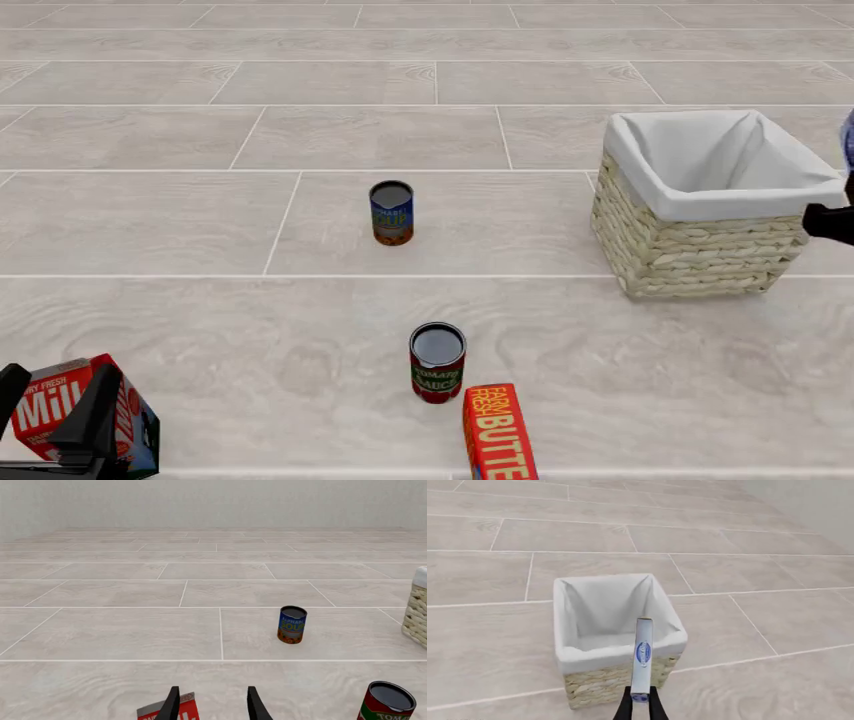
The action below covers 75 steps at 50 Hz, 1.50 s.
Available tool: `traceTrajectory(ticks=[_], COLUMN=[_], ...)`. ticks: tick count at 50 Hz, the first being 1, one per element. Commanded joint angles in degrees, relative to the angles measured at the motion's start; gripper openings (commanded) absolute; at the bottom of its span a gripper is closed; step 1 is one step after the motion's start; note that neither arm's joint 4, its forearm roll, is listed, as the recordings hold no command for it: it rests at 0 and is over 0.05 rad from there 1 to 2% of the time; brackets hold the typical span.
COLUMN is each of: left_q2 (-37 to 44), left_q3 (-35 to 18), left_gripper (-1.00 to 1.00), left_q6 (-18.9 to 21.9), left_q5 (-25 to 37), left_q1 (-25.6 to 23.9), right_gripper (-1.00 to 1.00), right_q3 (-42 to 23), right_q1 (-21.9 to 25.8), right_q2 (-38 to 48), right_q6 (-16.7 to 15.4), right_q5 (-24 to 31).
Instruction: Pick the cream cheese and place it in the basket.
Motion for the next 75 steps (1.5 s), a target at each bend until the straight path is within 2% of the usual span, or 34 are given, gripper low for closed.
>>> traceTrajectory(ticks=[1, 2, 3, 4, 6, 10, 12, 13, 16, 17, 18, 21, 23, 26, 33, 34, 36, 39, 41, 48, 53, 56, 60, 67, 68, 70, 74, 75], left_q2=[0.0, 0.0, 0.0, 0.0, 0.0, 0.0, 0.0, 0.0, 0.0, 0.0, 0.0, 0.0, 0.0, 0.0, 0.0, 0.0, 0.0, 0.0, 0.0, 0.0, 0.0, 0.0, 0.0, 0.0, 0.0, 0.0, 0.0, 0.0], left_q3=[0.0, 0.0, 0.0, 0.0, 0.0, 0.0, 0.0, 0.0, 0.0, 0.0, 0.0, 0.0, 0.0, 0.0, 0.0, 0.0, 0.0, 0.0, 0.0, 0.0, 0.0, 0.0, 0.0, 0.0, 0.0, 0.0, 0.0, 0.0], left_gripper=[1.0, 1.0, 1.0, 1.0, 1.0, 1.0, 1.0, 1.0, 1.0, 1.0, 1.0, 1.0, 1.0, 1.0, 1.0, 1.0, 1.0, 1.0, 1.0, 1.0, 1.0, 1.0, 1.0, 1.0, 1.0, 1.0, 1.0, 1.0], left_q6=[0.0, 0.0, 0.0, 0.0, 0.0, 0.0, 0.0, 0.0, 0.0, 0.0, 0.0, 0.0, 0.0, 0.0, 0.0, 0.0, 0.0, 0.0, 0.0, 0.0, 0.0, 0.0, 0.0, 0.0, 0.0, 0.0, 0.0, 0.0], left_q5=[0.0, 0.0, 0.0, 0.0, 0.0, 0.0, 0.0, 0.0, 0.0, 0.0, 0.0, 0.0, 0.0, 0.0, 0.0, 0.0, 0.0, 0.0, 0.0, 0.0, 0.0, 0.0, 0.0, 0.0, 0.0, 0.0, 0.0, 0.0], left_q1=[0.0, 0.0, 0.0, 0.0, 0.0, 0.0, 0.0, 0.0, 0.0, 0.0, 0.0, 0.0, 0.0, 0.0, 0.0, 0.0, 0.0, 0.0, 0.0, 0.0, 0.0, 0.0, 0.0, 0.0, 0.0, 0.0, 0.0, 0.0], right_gripper=[-1.0, -1.0, -1.0, -1.0, -1.0, -1.0, -1.0, -1.0, -1.0, -1.0, -1.0, -1.0, -1.0, -1.0, -1.0, -1.0, -1.0, -1.0, -1.0, -1.0, -1.0, -1.0, -1.0, -1.0, -1.0, -1.0, -1.0, -1.0], right_q3=[-10.0, -10.9, -11.8, -12.6, -13.3, -16.0, -17.1, -18.6, -21.2, -22.5, -23.0, -24.6, -25.6, -26.8, -30.0, -30.6, -31.1, -33.3, -34.6, -40.0, -43.1, -45.8, -47.6, -50.1, -50.6, -50.2, -52.1, -52.5], right_q1=[3.6, 4.1, 4.9, 5.0, 4.7, 6.7, 6.3, 6.8, 7.4, 8.3, 8.5, 8.1, 9.0, 8.8, 10.1, 10.4, 11.2, 10.0, 10.0, 8.2, 8.9, 8.6, 8.9, 8.0, 8.3, 8.9, 7.9, 7.3], right_q2=[3.3, 4.1, 4.9, 5.9, 6.8, 9.4, 10.7, 11.6, 14.1, 15.3, 15.9, 17.8, 18.9, 20.3, 22.0, 22.8, 23.2, 24.7, 25.2, 28.8, 31.0, 33.2, 35.8, 40.1, 40.7, 41.4, 43.4, 44.3], right_q6=[-0.8, -2.3, -0.5, -0.1, -3.3, -1.7, -3.6, -2.0, -1.0, 1.5, 2.1, 0.6, 2.7, 1.1, 2.5, 1.3, 2.0, 0.5, 1.6, -0.1, 1.1, 0.5, 0.8, -1.2, 0.3, -0.5, 0.6, -0.3], right_q5=[7.6, 8.5, 9.2, 10.0, 10.5, 13.3, 14.0, 15.3, 17.7, 19.1, 19.5, 21.0, 22.2, 23.9, 28.4, 29.6, 31.0, 32.5, 33.7, 37.5, 40.1, 41.8, 43.1, 45.4, 46.0, 46.6, 46.5, 46.6])
